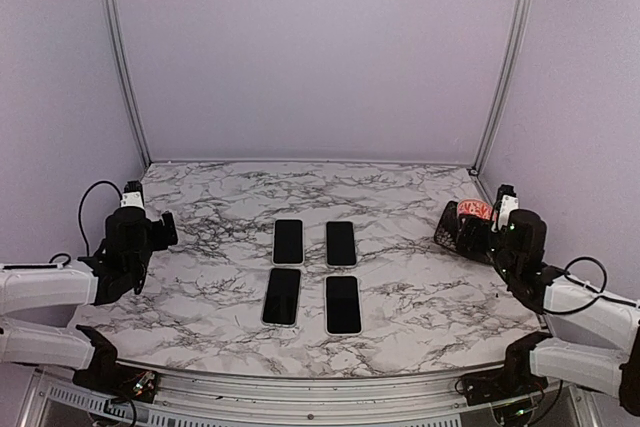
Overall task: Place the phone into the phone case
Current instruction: Reset both arms
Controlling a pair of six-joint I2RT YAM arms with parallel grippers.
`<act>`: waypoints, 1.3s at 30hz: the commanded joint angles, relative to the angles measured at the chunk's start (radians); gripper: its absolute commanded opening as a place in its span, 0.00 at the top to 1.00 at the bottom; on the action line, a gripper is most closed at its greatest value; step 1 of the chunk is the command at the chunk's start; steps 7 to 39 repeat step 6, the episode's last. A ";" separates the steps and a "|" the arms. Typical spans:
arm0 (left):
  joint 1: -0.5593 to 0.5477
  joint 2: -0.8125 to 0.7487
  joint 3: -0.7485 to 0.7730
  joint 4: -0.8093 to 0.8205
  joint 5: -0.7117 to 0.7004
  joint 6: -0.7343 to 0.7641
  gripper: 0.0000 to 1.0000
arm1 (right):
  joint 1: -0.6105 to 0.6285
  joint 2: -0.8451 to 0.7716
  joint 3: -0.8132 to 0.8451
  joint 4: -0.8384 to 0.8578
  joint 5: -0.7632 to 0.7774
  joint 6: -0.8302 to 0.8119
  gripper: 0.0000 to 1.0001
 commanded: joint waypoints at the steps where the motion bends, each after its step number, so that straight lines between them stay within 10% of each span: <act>1: 0.049 -0.042 -0.103 0.346 0.025 0.156 0.01 | -0.003 -0.036 -0.069 0.236 0.129 -0.027 0.01; 39: 0.111 -0.062 -0.166 0.426 0.045 0.188 0.01 | -0.003 0.018 -0.059 0.199 0.222 0.008 0.01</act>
